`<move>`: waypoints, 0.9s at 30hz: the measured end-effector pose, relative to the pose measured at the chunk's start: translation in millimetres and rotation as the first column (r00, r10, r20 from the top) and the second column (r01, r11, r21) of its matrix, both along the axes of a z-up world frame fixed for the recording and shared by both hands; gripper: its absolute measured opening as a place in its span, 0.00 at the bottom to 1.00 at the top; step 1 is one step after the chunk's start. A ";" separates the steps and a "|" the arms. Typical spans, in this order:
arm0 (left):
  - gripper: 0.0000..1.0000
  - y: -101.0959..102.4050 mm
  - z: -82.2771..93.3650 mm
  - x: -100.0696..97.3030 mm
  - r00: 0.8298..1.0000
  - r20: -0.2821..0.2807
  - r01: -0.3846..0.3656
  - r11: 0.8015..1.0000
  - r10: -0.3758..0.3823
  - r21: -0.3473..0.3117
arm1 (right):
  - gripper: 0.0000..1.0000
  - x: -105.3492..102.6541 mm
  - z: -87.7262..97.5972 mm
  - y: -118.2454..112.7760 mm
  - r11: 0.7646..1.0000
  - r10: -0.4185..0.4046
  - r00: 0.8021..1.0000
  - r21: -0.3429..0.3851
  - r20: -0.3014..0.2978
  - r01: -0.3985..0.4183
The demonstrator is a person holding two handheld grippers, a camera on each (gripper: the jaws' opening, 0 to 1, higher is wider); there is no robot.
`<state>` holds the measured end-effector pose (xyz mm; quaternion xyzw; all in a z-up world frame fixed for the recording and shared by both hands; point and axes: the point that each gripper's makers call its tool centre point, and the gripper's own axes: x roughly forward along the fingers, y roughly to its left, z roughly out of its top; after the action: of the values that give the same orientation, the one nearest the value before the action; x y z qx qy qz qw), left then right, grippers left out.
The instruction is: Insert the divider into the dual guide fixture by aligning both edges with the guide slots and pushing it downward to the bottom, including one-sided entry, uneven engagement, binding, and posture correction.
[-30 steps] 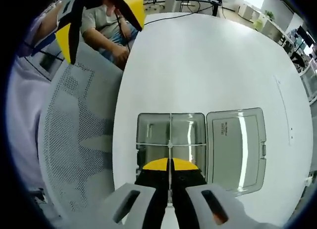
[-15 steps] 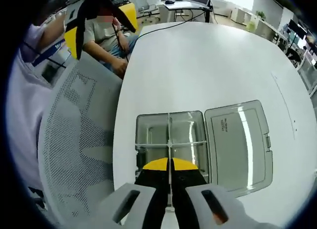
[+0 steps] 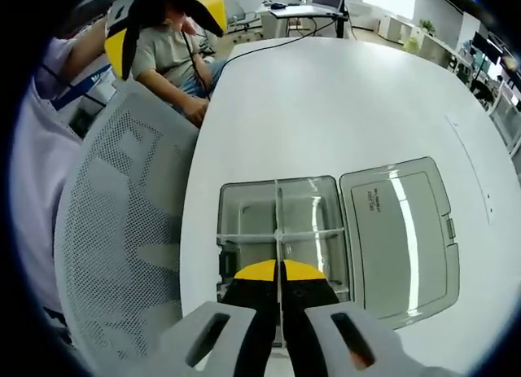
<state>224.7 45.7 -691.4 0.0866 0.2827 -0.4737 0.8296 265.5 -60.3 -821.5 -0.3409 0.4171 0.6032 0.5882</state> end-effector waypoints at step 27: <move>0.42 7.1 -2.9 1.4 1.000 -0.009 -0.016 1.000 0.016 0.003 | 0.00 1.8 -22.2 1.1 0.999 0.004 1.000 -0.040 -0.007 -0.004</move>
<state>226.1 52.8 -694.3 0.0835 0.2880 -0.4670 0.8319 267.3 -59.2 -843.8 -0.3511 0.4305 0.5972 0.5785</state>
